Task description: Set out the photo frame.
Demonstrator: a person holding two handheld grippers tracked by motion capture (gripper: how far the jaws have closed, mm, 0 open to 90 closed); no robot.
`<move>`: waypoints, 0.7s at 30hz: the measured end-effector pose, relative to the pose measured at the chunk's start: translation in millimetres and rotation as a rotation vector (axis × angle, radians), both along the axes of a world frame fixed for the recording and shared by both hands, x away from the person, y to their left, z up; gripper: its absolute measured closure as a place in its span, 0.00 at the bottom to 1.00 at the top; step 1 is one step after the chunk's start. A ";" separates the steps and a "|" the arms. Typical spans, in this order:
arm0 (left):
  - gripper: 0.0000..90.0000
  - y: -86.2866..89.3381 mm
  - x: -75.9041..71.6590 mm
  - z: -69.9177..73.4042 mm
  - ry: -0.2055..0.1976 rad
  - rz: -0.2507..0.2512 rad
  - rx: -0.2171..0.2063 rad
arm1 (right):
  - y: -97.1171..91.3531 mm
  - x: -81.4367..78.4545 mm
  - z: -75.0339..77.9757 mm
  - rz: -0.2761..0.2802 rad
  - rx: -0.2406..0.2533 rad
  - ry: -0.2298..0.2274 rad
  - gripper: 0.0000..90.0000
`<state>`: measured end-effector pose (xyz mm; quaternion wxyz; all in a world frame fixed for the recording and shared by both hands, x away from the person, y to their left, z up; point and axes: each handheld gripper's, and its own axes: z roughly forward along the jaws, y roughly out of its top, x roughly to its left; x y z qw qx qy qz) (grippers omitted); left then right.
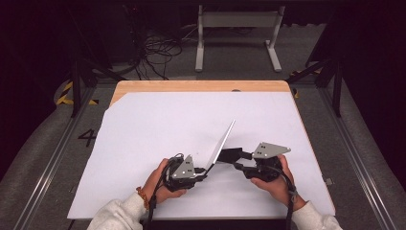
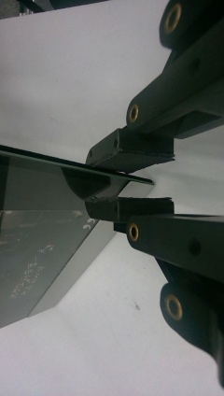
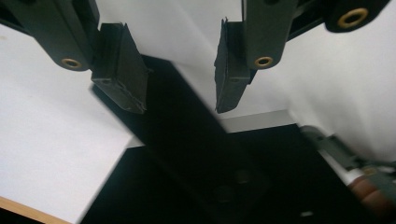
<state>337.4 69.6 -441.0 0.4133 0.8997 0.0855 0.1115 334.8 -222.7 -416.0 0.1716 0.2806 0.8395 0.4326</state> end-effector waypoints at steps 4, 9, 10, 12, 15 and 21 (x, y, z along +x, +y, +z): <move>0.83 -2.4 -0.1 -0.2 0.005 -0.004 -0.003 | 2.9 -10.6 0.2 0.026 0.000 -0.002 0.60; 0.82 -7.2 0.4 -0.6 0.009 -0.010 -0.009 | 5.0 -17.6 1.3 0.041 0.008 -0.007 0.60; 0.82 -8.1 0.3 -0.8 0.013 -0.009 -0.011 | 5.6 -18.0 1.7 0.043 0.012 -0.006 0.60; 0.82 -10.8 0.8 -1.3 0.011 -0.015 -0.016 | 6.9 -18.4 1.8 0.045 0.014 -0.005 0.59; 0.81 -13.5 1.8 -2.0 0.021 -0.016 -0.027 | 8.5 -19.3 1.7 0.050 0.011 -0.008 0.58; 0.80 -17.5 2.8 -3.2 0.022 -0.019 -0.038 | 11.9 -22.4 3.9 0.063 0.019 -0.023 0.55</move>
